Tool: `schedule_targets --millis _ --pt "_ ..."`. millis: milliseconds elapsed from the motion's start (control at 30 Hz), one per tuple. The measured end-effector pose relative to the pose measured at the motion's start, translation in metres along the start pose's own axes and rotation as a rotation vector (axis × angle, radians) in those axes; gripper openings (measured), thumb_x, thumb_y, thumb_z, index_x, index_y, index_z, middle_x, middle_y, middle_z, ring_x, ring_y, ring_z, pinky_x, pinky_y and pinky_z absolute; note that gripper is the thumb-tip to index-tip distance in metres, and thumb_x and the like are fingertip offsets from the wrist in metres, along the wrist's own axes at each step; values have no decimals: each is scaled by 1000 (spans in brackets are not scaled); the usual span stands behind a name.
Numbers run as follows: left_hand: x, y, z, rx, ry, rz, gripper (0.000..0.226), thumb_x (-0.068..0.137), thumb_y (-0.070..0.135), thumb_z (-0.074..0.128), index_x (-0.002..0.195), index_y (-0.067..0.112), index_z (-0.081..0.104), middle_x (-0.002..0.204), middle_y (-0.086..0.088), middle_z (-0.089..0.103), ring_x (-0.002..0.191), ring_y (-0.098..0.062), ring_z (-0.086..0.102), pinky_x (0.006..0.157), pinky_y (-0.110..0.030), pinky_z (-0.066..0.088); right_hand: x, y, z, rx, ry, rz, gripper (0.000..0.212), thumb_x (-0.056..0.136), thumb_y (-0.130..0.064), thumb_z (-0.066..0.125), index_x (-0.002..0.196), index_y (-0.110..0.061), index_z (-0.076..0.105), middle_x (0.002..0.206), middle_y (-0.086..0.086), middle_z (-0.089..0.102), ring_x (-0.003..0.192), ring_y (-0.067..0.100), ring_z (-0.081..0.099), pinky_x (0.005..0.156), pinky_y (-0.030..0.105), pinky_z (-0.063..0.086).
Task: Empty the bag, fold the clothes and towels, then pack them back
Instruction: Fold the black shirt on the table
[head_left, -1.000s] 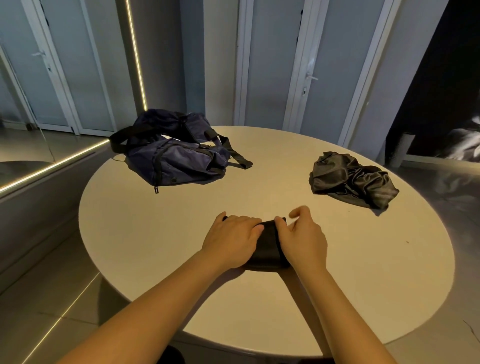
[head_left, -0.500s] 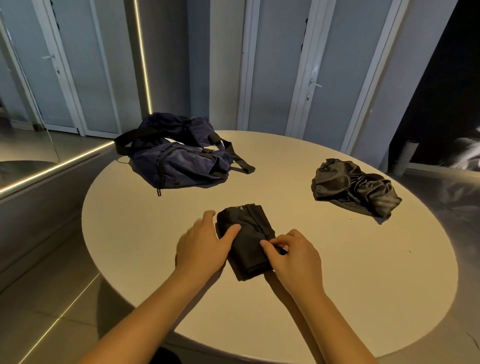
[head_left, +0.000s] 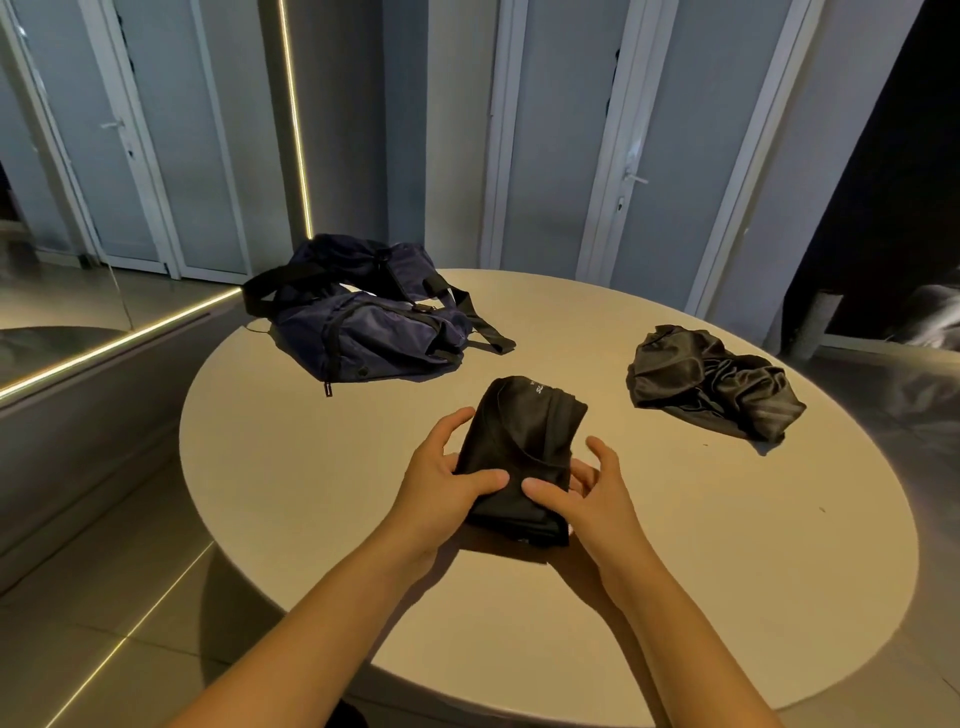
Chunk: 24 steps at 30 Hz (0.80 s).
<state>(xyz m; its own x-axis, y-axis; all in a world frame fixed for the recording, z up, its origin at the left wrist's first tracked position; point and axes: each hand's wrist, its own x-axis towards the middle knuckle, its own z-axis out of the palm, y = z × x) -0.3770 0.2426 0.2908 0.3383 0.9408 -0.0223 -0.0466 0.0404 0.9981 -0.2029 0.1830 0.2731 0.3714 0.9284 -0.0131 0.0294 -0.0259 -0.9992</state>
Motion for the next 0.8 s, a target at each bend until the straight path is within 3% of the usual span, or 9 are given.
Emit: schedule_targets --millis 67,167,300,433,533,667,733,800 --pt "2 8 -10 -40 -66 22 76 85 2 78 144 39 48 111 -12 76 98 -28 75 83 -42 63 4 -9 0 249 -133 80 112 64 -23 95 155 -26 30 128 3 64 116 27 66 90 44 58" --pt "7 21 -20 -15 -114 38 73 85 5 80 143 39 50 114 -10 75 99 -26 75 83 -39 63 12 -21 10 419 -276 33 76 72 -14 85 141 -18 53 130 16 67 115 38 68 98 59 53" --pt "23 34 -33 277 -39 19 77 84 22 84 148 35 43 109 2 66 95 -15 69 79 -32 62 36 -33 25 364 -128 52 96 68 -18 92 149 -28 40 136 10 61 109 32 71 88 53 60" --pt "58 42 -50 743 -93 61 85 82 40 84 152 28 37 109 -13 68 87 -20 68 85 -33 58 63 -23 43 103 -64 -40 96 78 -15 87 152 -37 31 138 1 57 114 24 66 89 44 61" --pt "102 52 -68 1063 -7 225 76 87 53 74 150 25 43 127 -5 65 111 -23 65 96 -44 55 79 -5 45 18 -32 -62 96 82 -18 84 154 -42 25 150 3 48 126 28 57 101 53 54" --pt "172 64 -91 1473 206 575 73 94 52 64 155 21 38 157 -8 41 144 -30 37 117 -48 31 84 10 44 33 -48 -163 89 88 -13 78 155 -43 27 149 -6 47 129 20 54 105 49 52" --pt "201 59 -98 1615 149 547 84 93 60 59 161 25 24 165 -9 27 153 -30 22 126 -52 13 84 14 43 25 -47 -203 88 89 -13 76 156 -43 27 150 -11 46 133 15 51 109 47 49" --pt "219 46 -101 1641 71 451 87 93 66 52 162 30 15 165 -8 27 154 -30 20 125 -56 7 85 16 43 22 -42 -221 88 89 -13 76 155 -44 28 151 -14 46 135 14 50 111 47 47"
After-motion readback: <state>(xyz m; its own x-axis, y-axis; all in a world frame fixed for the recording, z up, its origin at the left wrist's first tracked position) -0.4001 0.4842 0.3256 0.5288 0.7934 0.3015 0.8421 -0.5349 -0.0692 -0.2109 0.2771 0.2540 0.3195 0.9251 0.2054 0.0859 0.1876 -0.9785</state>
